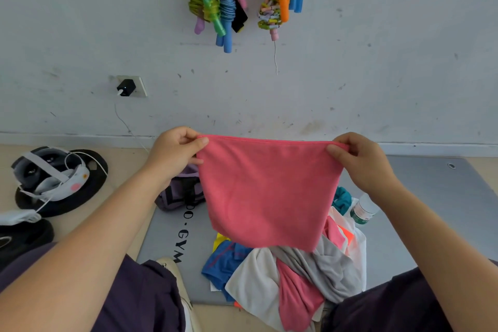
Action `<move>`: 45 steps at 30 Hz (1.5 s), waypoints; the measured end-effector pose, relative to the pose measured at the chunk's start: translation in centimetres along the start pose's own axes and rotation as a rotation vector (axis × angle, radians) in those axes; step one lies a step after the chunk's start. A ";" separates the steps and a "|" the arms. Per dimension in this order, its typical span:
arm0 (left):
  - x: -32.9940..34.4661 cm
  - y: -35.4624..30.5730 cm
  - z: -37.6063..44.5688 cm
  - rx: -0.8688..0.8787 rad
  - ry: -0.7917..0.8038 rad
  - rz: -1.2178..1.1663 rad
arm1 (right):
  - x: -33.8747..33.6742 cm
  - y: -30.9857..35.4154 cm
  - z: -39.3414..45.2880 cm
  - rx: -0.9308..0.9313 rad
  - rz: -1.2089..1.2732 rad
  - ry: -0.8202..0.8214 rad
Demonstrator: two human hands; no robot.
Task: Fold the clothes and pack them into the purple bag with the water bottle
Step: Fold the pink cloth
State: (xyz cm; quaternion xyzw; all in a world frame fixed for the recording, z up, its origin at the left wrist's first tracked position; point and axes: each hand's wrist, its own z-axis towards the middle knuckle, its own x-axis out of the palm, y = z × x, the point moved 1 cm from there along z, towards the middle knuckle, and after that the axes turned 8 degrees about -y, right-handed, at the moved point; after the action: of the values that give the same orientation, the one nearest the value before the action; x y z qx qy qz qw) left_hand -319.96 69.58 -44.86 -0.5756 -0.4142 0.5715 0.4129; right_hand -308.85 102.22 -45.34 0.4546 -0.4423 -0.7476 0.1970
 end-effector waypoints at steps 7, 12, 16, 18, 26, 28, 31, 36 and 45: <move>0.8 -0.7 -0.5 0.022 0.082 0.035 | 0.0 0.9 -0.6 0.121 0.318 0.136; 0.4 -0.5 -0.1 0.147 -0.182 0.298 | -0.2 0.8 -0.6 0.140 0.270 0.041; 1.1 -0.4 -0.2 0.148 -0.134 0.313 | 0.2 1.3 -1.0 0.144 0.191 0.070; 2.2 -0.6 -1.0 0.020 -0.023 0.122 | 0.6 2.0 -1.9 0.158 0.247 0.200; 5.8 -1.8 -4.8 -0.069 0.311 -0.213 | 1.9 5.0 -5.2 0.063 0.400 0.683; 6.0 -2.2 -5.3 -0.086 0.375 -0.251 | 2.1 5.4 -5.6 -0.026 0.322 0.598; 6.2 -2.6 -6.0 -0.086 0.462 -0.281 | 2.5 5.5 -6.2 -0.217 0.131 0.371; 6.5 -3.0 -6.5 -0.091 0.524 -0.285 | 2.5 6.0 -6.3 -0.491 -0.046 0.130; 6.1 -3.4 -6.9 0.068 0.577 -0.175 | 2.5 5.6 -5.9 -0.431 -0.024 0.163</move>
State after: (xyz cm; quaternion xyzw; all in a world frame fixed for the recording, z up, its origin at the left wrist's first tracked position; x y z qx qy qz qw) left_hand -313.10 76.42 -43.46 -0.6620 -0.3084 0.3603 0.5804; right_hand -305.66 94.66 -43.00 0.4661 -0.2494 -0.7880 0.3156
